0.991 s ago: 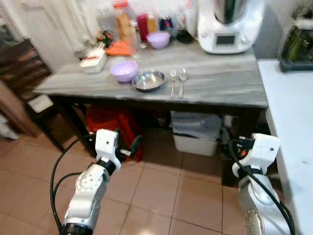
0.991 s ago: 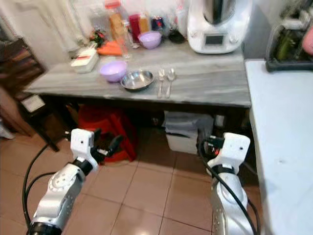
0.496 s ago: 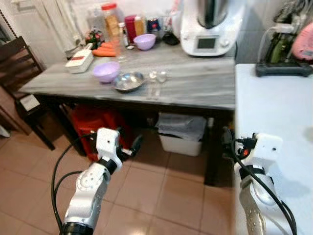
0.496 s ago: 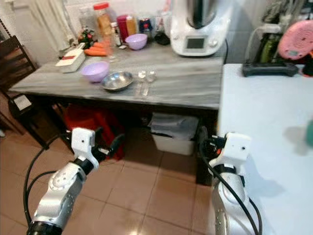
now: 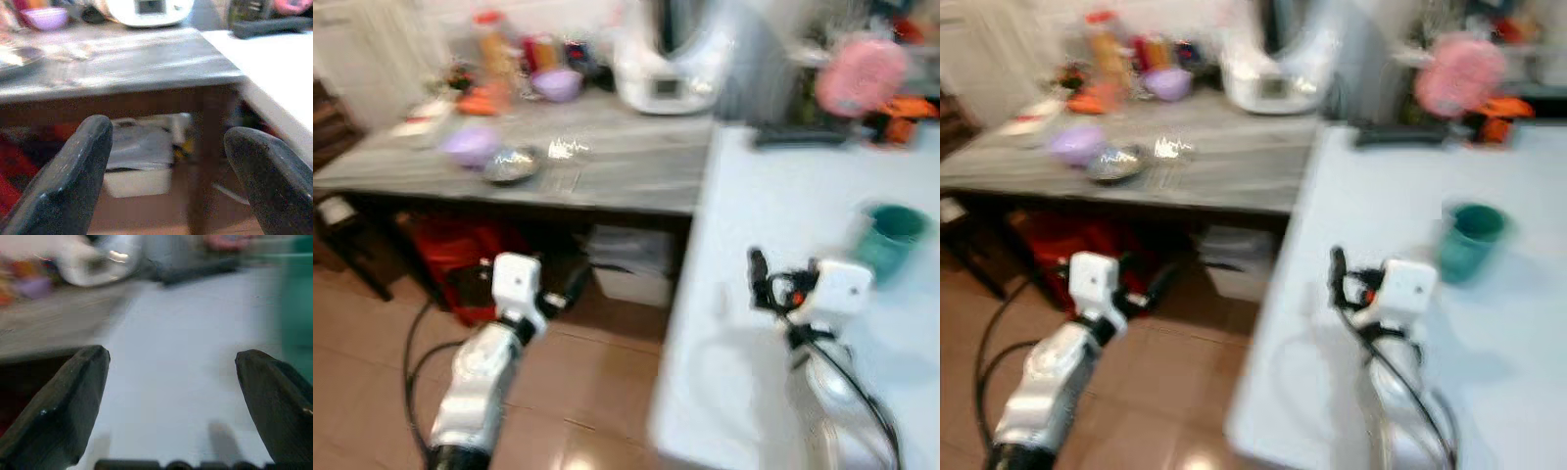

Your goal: Setting the table

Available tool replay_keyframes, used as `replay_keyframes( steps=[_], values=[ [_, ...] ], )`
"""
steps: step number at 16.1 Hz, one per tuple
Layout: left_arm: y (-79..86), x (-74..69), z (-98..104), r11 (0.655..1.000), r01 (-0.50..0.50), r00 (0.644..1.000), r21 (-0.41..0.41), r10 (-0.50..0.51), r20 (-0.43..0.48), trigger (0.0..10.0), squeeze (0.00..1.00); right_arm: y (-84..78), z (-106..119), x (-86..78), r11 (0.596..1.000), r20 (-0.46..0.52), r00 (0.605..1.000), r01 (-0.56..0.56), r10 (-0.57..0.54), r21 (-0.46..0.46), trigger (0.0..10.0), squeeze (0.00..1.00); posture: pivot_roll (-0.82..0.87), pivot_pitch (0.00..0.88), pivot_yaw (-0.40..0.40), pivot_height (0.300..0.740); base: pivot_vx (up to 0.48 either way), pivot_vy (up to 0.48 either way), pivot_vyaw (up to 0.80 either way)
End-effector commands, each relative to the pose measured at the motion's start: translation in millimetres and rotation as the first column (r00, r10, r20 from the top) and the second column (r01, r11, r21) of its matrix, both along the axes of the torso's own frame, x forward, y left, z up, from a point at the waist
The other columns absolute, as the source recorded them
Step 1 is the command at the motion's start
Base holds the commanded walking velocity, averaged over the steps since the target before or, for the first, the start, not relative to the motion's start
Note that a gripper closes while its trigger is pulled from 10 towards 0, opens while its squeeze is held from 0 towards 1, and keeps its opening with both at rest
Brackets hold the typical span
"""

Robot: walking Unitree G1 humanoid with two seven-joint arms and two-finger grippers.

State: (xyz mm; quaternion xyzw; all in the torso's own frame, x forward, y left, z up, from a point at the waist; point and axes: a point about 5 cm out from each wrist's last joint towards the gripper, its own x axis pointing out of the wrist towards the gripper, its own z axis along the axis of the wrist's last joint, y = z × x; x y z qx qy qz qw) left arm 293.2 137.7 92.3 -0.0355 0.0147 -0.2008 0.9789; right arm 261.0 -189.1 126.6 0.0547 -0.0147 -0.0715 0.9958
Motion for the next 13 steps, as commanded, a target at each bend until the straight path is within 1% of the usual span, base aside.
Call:
replay_keyframes(
  steps=[1,2,4,6,7,9,11,13],
  values=[
    [6.5,1.7,5.9,0.999,-0.014,0.999,0.035,0.012,0.035,10.0,0.0,6.8,3.8,2.1,1.0,0.02,1.0,-0.018,0.018,0.015,10.0,0.0,-0.16,0.0,0.158,0.74,0.0,0.0,0.0],
    [7.2,2.0,3.9,1.0,-0.021,1.0,-0.002,0.021,0.006,10.0,0.0,7.6,3.7,2.2,1.0,0.019,1.0,-0.02,0.02,0.015,10.0,0.0,-0.16,0.0,0.16,0.74,0.0,0.0,0.0],
    [8.3,2.9,2.5,0.999,-0.032,0.999,-0.002,0.032,-0.012,10.0,0.0,7.2,3.1,2.3,1.0,0.018,1.0,-0.02,0.02,0.016,10.0,0.0,-0.16,0.0,0.162,0.74,0.0,0.0,0.0],
    [8.7,2.7,2.9,1.0,-0.016,1.0,0.016,0.016,-0.011,10.0,0.0,8.3,2.9,1.8,1.0,0.018,1.0,-0.019,0.019,0.019,10.0,0.0,-0.16,0.0,0.166,0.74,0.0,0.0,0.0],
    [10.0,1.3,3.1,1.0,-0.005,1.0,0.005,0.005,-0.005,10.0,0.0,8.6,1.9,0.8,1.0,0.018,1.0,-0.018,0.018,0.022,10.0,0.0,-0.15,0.0,0.17,0.74,0.0,0.0,0.0],
    [13.1,0.2,2.9,1.0,-0.001,1.0,-0.009,0.001,-0.012,10.0,0.0,9.8,0.7,0.8,0.999,0.016,1.0,-0.018,0.017,0.03,10.0,0.0,-0.14,0.0,0.171,0.74,0.266,0.261,0.0],
    [15.4,-0.4,2.8,1.0,0.008,1.0,0.013,-0.008,-0.012,10.0,0.0,12.6,0.4,2.1,0.999,0.016,1.0,-0.023,0.023,0.034,10.0,0.0,-0.14,0.0,0.175,0.74,0.261,0.403,0.0],
    [16.2,-1.2,3.2,1.0,0.005,1.0,0.002,-0.005,-0.016,10.0,0.0,11.8,-0.1,3.0,0.999,0.016,1.0,-0.021,0.021,0.035,10.0,0.0,-0.13,0.0,0.181,0.74,0.259,0.392,0.0]
  ],
)
